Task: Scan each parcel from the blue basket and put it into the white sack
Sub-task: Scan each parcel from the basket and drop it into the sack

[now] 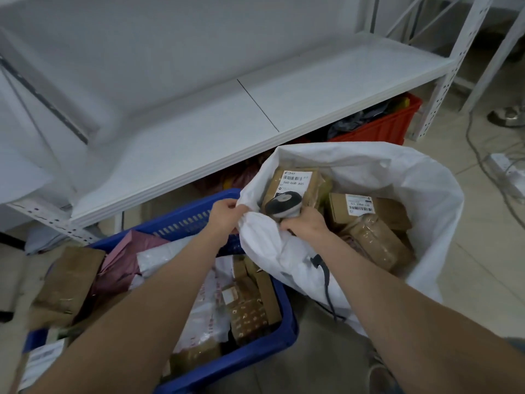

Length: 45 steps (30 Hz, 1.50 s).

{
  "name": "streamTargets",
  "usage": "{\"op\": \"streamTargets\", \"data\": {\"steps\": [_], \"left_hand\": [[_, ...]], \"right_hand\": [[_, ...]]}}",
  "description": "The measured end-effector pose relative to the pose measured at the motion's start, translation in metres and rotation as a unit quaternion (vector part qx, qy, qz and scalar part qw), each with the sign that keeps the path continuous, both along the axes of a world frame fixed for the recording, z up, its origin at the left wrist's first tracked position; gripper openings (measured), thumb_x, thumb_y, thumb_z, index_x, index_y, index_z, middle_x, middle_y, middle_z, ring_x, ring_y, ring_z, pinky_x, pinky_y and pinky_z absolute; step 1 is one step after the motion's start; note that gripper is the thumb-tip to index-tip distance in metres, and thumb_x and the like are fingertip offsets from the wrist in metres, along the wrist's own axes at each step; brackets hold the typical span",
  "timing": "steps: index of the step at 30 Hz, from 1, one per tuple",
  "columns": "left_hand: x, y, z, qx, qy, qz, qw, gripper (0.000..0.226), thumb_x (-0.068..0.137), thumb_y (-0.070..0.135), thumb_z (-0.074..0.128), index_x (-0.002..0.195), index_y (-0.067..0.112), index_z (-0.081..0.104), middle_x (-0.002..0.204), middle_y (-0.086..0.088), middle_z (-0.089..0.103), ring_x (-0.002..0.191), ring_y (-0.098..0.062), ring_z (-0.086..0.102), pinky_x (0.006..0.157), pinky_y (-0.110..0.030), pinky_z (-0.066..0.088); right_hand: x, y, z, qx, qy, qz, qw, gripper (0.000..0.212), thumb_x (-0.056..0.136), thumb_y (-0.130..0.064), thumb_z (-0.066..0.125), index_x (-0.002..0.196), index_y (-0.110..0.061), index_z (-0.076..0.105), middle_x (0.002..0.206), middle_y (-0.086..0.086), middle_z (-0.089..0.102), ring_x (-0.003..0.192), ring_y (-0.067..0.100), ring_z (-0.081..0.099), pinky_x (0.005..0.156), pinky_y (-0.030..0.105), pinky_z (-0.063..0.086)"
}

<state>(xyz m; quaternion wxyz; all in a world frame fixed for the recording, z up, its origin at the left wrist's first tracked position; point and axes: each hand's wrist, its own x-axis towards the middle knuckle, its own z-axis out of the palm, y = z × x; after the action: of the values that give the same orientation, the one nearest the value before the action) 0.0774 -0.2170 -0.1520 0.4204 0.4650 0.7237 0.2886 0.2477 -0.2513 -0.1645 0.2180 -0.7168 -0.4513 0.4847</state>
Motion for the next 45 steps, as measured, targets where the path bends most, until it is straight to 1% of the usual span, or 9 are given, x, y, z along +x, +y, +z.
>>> {"op": "streamTargets", "data": {"steps": [5, 7, 14, 19, 25, 28, 31, 39, 45], "left_hand": [[-0.017, -0.023, 0.007, -0.068, -0.080, 0.007, 0.994, 0.050, 0.092, 0.014, 0.063, 0.139, 0.006, 0.045, 0.124, -0.014, 0.059, 0.101, -0.025, 0.060, 0.079, -0.035, 0.052], [-0.019, -0.031, 0.014, -0.071, -0.076, 0.001, 0.995, 0.059, 0.092, 0.013, 0.062, 0.145, 0.006, 0.036, 0.118, -0.012, 0.060, 0.099, -0.024, 0.059, 0.083, -0.035, 0.050], [-0.051, -0.089, 0.033, -0.067, -0.019, -0.019, 0.997, 0.056, 0.093, 0.010, 0.059, 0.144, 0.004, 0.036, 0.110, -0.016, 0.058, 0.094, -0.024, 0.054, 0.085, -0.038, 0.049], [-0.102, -0.145, 0.036, -0.074, 0.069, -0.039, 0.994, 0.056, 0.091, 0.017, 0.062, 0.141, 0.007, 0.040, 0.127, -0.015, 0.057, 0.105, -0.026, 0.059, 0.085, -0.037, 0.051], [-0.179, -0.198, 0.015, -0.095, 0.147, -0.044, 0.984, 0.044, 0.092, 0.021, 0.060, 0.131, 0.005, 0.050, 0.128, -0.011, 0.058, 0.106, -0.024, 0.059, 0.090, -0.035, 0.050], [-0.214, -0.209, 0.012, -0.105, 0.153, -0.031, 0.982, 0.039, 0.095, 0.022, 0.055, 0.129, 0.004, 0.053, 0.132, -0.013, 0.056, 0.120, -0.029, 0.053, 0.103, -0.035, 0.041], [-0.259, -0.216, 0.003, -0.091, 0.189, -0.003, 0.978, 0.034, 0.092, 0.023, 0.058, 0.121, 0.005, 0.058, 0.125, -0.014, 0.060, 0.113, -0.032, 0.057, 0.097, -0.039, 0.046], [-0.370, -0.229, -0.024, -0.209, 0.298, 0.176, 0.915, 0.048, 0.093, 0.025, 0.047, 0.135, 0.003, 0.038, 0.136, -0.020, 0.041, 0.126, -0.036, 0.040, 0.103, -0.041, 0.036], [-0.416, -0.231, -0.052, -0.249, 0.233, 0.212, 0.916, 0.030, 0.096, 0.028, 0.044, 0.110, 0.003, 0.054, 0.111, -0.015, 0.062, 0.102, -0.030, 0.059, 0.087, -0.039, 0.051]], "right_hand": [[-0.009, -0.009, 0.008, -0.021, 0.047, -0.038, 0.998, 0.050, 0.072, -0.022, 0.075, 0.118, -0.011, 0.059, 0.115, 0.006, 0.062, 0.109, 0.026, 0.057, 0.101, 0.040, 0.046], [-0.008, -0.018, 0.014, -0.004, 0.069, -0.071, 0.995, 0.053, 0.069, -0.020, 0.076, 0.119, -0.010, 0.058, 0.115, 0.009, 0.064, 0.107, 0.027, 0.059, 0.100, 0.043, 0.047], [-0.027, -0.066, 0.056, 0.065, 0.103, -0.094, 0.988, 0.032, 0.082, -0.006, 0.068, 0.110, -0.010, 0.053, 0.107, 0.008, 0.059, 0.094, 0.022, 0.056, 0.086, 0.036, 0.050], [-0.084, -0.102, 0.066, 0.039, 0.143, -0.055, 0.987, 0.016, 0.082, -0.007, 0.066, 0.098, -0.005, 0.063, 0.090, 0.012, 0.066, 0.069, 0.022, 0.066, 0.052, 0.027, 0.050], [-0.186, -0.118, 0.039, 0.009, 0.129, 0.030, 0.991, 0.049, 0.056, -0.033, 0.072, 0.098, -0.008, 0.068, 0.080, 0.008, 0.072, 0.076, 0.025, 0.070, 0.080, 0.047, 0.059], [-0.237, -0.132, 0.049, -0.016, 0.119, 0.049, 0.992, 0.030, 0.072, -0.026, 0.072, 0.096, -0.008, 0.067, 0.073, 0.006, 0.073, 0.068, 0.019, 0.071, 0.073, 0.036, 0.059], [-0.285, -0.134, 0.046, -0.045, 0.135, 0.064, 0.988, 0.014, 0.083, -0.015, 0.067, 0.090, -0.004, 0.064, 0.069, 0.007, 0.069, 0.055, 0.015, 0.063, 0.049, 0.025, 0.047], [-0.382, -0.132, 0.010, -0.134, 0.172, 0.124, 0.968, 0.008, 0.089, -0.010, 0.064, 0.094, -0.005, 0.065, 0.080, 0.008, 0.066, 0.055, 0.014, 0.060, 0.040, 0.021, 0.044], [-0.426, -0.139, -0.034, -0.196, 0.170, 0.189, 0.947, 0.034, 0.080, -0.006, 0.069, 0.113, -0.004, 0.061, 0.107, 0.016, 0.067, 0.088, 0.026, 0.066, 0.064, 0.029, 0.052]]}}
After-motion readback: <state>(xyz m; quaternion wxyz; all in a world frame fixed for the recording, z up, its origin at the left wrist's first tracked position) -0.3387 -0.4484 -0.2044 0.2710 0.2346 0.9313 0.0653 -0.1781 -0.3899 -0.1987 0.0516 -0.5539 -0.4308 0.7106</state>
